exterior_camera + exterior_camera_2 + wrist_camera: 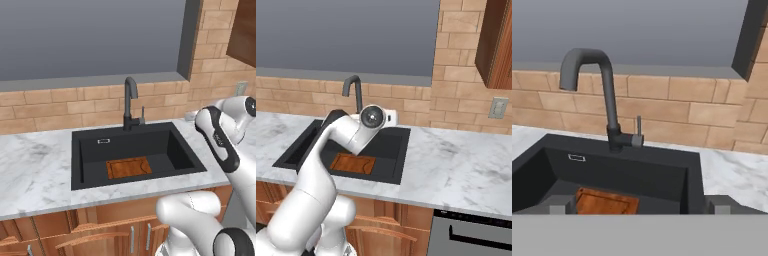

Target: Turn on the sink faucet with hot water and rinse the cutting board for ten seconds, then turn off the faucet. Push the cutting board to reach the water if necessary.

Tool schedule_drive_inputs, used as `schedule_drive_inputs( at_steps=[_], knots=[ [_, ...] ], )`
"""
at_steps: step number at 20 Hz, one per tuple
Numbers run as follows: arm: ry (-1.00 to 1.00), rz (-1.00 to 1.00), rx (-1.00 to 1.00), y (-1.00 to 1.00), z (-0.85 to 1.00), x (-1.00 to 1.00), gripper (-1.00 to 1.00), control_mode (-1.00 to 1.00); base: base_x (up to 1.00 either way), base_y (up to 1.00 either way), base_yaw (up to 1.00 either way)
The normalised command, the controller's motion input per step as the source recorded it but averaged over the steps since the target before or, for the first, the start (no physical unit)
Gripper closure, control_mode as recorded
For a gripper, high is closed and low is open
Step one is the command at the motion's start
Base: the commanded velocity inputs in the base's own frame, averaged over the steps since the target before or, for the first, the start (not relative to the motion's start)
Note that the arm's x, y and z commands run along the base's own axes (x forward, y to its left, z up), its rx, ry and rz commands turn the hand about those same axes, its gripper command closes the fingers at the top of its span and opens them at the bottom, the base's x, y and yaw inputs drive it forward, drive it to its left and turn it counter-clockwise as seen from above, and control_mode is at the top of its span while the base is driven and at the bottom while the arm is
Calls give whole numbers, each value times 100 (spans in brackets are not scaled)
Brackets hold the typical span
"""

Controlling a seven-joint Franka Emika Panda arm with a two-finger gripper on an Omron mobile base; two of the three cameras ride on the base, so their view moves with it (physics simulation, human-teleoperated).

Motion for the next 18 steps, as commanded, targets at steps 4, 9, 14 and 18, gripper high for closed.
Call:
schedule_drive_inputs(
  at_steps=[4, 9, 14, 18],
  knots=[
    [-3, 0, 1, -2, 0, 44, -100, -100, 0, 0, 0],
    [-1, 0, 0, 0, 0, 39, -100, -100, 0, 0, 0],
    [0, 0, 0, 0, 0, 34, -100, -100, 0, 0, 0],
    [0, 0, 0, 0, 0, 28, -100, -100, 0, 0, 0]
  ],
)
